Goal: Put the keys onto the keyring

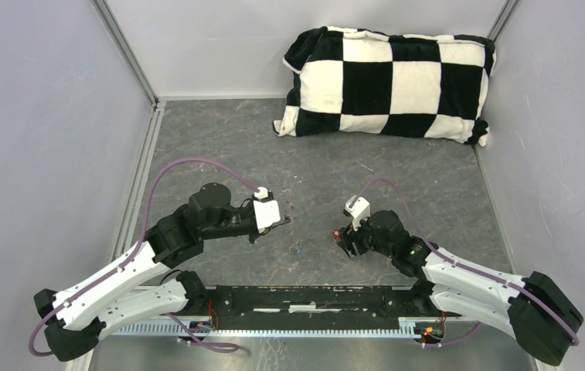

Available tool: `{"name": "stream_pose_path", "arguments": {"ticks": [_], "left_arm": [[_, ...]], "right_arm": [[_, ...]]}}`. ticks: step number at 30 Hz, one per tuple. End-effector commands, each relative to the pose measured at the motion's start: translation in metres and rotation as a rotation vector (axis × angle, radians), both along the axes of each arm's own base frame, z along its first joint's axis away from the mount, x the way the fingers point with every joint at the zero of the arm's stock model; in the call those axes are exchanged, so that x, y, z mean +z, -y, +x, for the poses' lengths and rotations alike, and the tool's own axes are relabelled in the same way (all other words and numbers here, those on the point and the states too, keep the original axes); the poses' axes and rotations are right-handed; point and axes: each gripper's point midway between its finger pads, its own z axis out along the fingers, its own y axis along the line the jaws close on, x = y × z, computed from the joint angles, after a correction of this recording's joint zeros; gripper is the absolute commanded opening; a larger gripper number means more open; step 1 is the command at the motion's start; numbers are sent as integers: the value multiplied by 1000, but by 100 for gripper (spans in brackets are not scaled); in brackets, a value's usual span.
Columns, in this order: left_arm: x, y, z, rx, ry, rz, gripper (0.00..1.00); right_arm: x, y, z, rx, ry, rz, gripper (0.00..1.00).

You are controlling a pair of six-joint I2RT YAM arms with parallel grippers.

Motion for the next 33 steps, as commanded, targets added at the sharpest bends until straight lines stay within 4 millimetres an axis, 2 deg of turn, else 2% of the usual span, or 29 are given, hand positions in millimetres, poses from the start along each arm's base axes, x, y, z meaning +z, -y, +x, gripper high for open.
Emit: {"name": "stream_pose_path", "arguments": {"ticks": [1,5,13,15,19,20,22,24,26,29,33], "left_arm": [[24,8,0,-11,5,-78,2],[27,8,0,-12,10,-84,2],[33,8,-1,-14,13,-99,2],[35,8,-1,-17,18,-103,2],[38,8,0,-18,34,-109,2],[39,8,0,-15,36,-112,2],[41,7,-1,-18,37,-114,2],[45,7,-2,-20,45,-121,2],[48,6,-2,-22,52,-125,2],[51,6,-3,-27,56,-129,2],[52,6,-3,-35,66,-130,2]], "right_arm": [[18,-18,18,-4,93,101,72],[9,-20,23,19,99,47,71],[-3,-25,31,64,88,-52,62],[-7,-23,32,63,80,-68,55],[-4,-26,35,62,81,-54,32],[-4,-26,36,66,81,-57,30],[-6,-28,34,86,65,-70,32],[-6,-31,32,98,46,-71,46],[-7,-31,27,105,34,-52,55],[-6,-30,25,93,36,-25,59],[-15,-24,26,73,24,-51,55]]}}
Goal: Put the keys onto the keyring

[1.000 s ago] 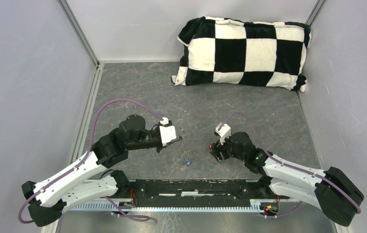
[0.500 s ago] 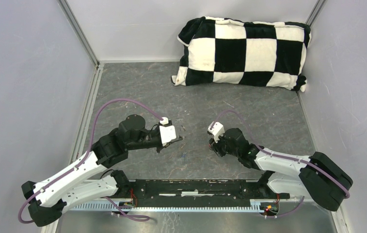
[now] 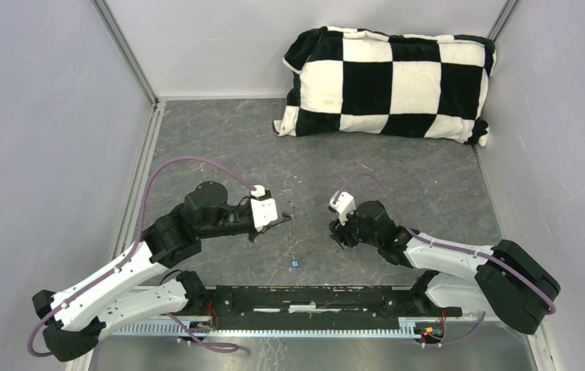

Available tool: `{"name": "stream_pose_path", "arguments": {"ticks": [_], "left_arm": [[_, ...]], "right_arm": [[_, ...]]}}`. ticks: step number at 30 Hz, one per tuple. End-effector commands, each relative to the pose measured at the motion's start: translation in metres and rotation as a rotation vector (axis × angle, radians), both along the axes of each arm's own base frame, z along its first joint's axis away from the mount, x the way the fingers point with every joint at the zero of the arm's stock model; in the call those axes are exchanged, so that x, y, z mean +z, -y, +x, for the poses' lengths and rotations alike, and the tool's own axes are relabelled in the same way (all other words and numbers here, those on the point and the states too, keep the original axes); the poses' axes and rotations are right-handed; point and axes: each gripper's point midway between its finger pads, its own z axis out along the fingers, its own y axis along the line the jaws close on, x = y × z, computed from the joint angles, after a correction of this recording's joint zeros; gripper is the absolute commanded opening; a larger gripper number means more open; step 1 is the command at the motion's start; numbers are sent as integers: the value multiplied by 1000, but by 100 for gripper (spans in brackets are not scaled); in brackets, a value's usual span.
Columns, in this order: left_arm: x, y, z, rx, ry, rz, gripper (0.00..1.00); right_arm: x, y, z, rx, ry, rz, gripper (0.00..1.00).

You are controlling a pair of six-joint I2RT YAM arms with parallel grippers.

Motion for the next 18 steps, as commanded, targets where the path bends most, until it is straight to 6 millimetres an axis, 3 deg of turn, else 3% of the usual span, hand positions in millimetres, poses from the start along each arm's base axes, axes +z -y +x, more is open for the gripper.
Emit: {"name": "stream_pose_path", "arguments": {"ticks": [1,10,15,18], "left_arm": [[41,4,-3,-28,63,-104,2],[50,1,-5,-37,86,-108,2],[55,2,-5,-44,100,-112,2],[56,2,-5,-47,103,-115,2]], "right_arm": [[1,-2,4,-16,3,17,53],[-11,0,5,-11,-46,-6,29],[13,-18,7,47,-18,83,6],[32,-30,7,94,7,147,0]]}}
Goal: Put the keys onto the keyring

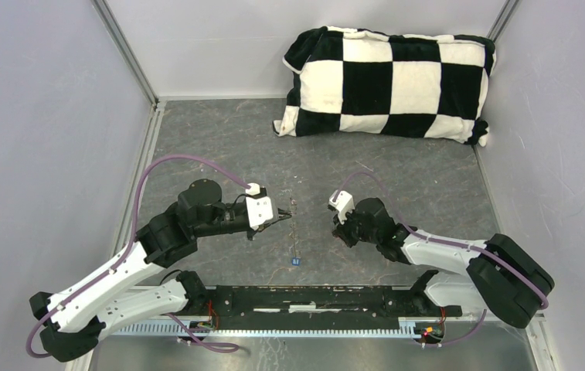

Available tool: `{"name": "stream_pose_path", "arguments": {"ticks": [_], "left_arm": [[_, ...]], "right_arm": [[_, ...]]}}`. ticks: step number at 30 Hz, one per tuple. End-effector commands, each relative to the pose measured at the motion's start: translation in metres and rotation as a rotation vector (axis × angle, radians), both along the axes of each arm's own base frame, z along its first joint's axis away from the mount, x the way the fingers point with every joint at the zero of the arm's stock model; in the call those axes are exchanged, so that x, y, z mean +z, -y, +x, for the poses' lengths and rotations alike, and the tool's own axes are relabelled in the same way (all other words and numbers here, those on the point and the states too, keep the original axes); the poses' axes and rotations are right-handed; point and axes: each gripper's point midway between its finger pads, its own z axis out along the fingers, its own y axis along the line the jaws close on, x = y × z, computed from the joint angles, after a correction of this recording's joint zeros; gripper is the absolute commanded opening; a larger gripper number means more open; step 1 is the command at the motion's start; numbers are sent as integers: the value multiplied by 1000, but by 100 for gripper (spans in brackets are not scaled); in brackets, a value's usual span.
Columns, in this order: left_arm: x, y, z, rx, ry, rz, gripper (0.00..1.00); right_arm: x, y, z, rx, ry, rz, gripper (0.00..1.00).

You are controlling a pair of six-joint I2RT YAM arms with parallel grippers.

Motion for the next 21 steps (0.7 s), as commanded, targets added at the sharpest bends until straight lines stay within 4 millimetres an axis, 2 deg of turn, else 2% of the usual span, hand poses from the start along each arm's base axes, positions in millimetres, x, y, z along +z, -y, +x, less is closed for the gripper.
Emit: {"name": "stream_pose_path", "arguments": {"ticks": [1,5,11,14,17,21], "left_arm": [[36,1,-2,-26,76,-78,2],[36,0,-3,-28,72,-78,2],[37,0,-4,-26,70,-87,2],[40,0,-4,-24,68,-95,2],[41,0,-4,-24,61,-102,2],[42,-1,-4,-22,53,-109,2]], "right_arm": [[47,-30,7,71,60,160,0],[66,-37,3,96,78,235,0],[82,-39,-3,122,98,282,0],[94,-49,-21,230,90,358,0],[93,-54,-34,288,44,416,0],[68,-45,-23,199,-24,358,0]]}}
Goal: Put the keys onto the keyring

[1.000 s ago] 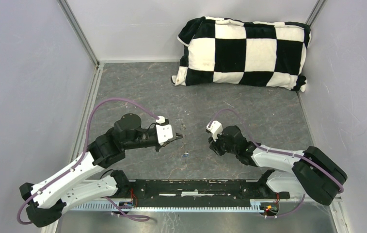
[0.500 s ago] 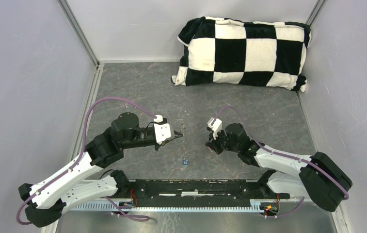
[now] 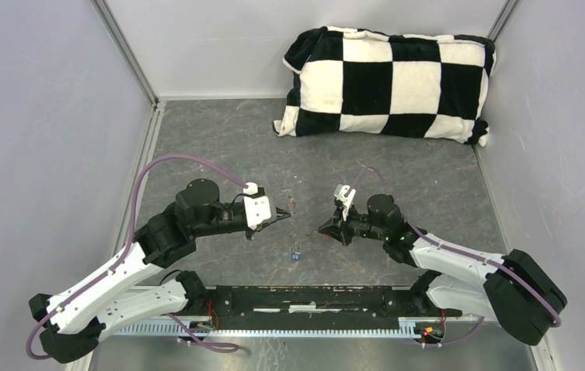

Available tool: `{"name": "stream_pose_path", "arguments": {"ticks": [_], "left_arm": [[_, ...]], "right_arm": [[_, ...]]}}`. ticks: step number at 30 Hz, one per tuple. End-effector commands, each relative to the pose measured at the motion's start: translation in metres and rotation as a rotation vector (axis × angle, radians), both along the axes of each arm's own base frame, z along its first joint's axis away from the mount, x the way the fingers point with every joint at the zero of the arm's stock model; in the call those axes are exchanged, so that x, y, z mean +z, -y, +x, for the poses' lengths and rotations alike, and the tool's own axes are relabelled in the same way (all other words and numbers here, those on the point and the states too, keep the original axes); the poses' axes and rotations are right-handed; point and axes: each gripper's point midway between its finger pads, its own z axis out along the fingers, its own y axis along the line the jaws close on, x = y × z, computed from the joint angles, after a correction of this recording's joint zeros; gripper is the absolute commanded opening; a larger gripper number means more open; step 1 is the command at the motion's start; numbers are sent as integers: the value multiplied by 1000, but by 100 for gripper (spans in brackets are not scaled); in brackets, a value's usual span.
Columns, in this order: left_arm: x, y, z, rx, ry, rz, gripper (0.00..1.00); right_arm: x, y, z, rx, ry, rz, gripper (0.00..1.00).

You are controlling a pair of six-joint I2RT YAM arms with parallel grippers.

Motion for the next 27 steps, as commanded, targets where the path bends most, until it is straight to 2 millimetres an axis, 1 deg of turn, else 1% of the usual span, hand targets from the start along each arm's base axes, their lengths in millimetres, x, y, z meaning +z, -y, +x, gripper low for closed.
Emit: {"name": "stream_pose_path", "arguments": {"ticks": [1,3,4,6,8,9,13,15,18,20,21,22,23,24,25,26,27], "left_arm": [[37,1,-5,-22,45,-98,2],[37,1,-5,-25,43,-101,2],[37,0,-5,-26,41,-101,2],[38,1,-5,-25,37,-105,2],[37,0,-5,-26,34,-104,2],[37,0,-5,-24,35,-102,2],[35,1,-3,-21,34,-97,2],[35,2,-3,-20,31,-100,2],[35,2,-2,-14,26,-100,2],[35,2,-1,-6,20,-103,2],[35,2,0,1,14,-106,2],[37,2,1,8,11,-113,2],[38,2,2,14,7,-115,2],[39,2,2,17,4,-117,2],[39,2,3,18,3,-116,2],[39,2,3,21,3,-115,2],[38,1,3,21,1,-112,2]], "right_arm": [[-14,3,6,-36,-67,-5,0],[-32,11,14,-88,-107,-72,5],[-40,15,16,-101,-127,-107,10],[-50,20,19,-118,-137,-154,19],[-52,26,26,-158,-120,-174,29],[-51,29,29,-181,-107,-180,33],[-40,38,41,-253,-50,-183,46],[-33,43,44,-281,-18,-175,51],[-19,43,41,-278,28,-117,56],[-14,42,38,-263,43,-92,57],[-12,41,36,-255,49,-85,60],[-9,41,35,-252,57,-79,64],[-2,42,35,-255,78,-62,70],[6,43,37,-272,100,-34,73],[13,45,38,-303,115,8,79],[21,49,43,-375,94,74,83],[21,51,44,-418,59,112,85]]}}
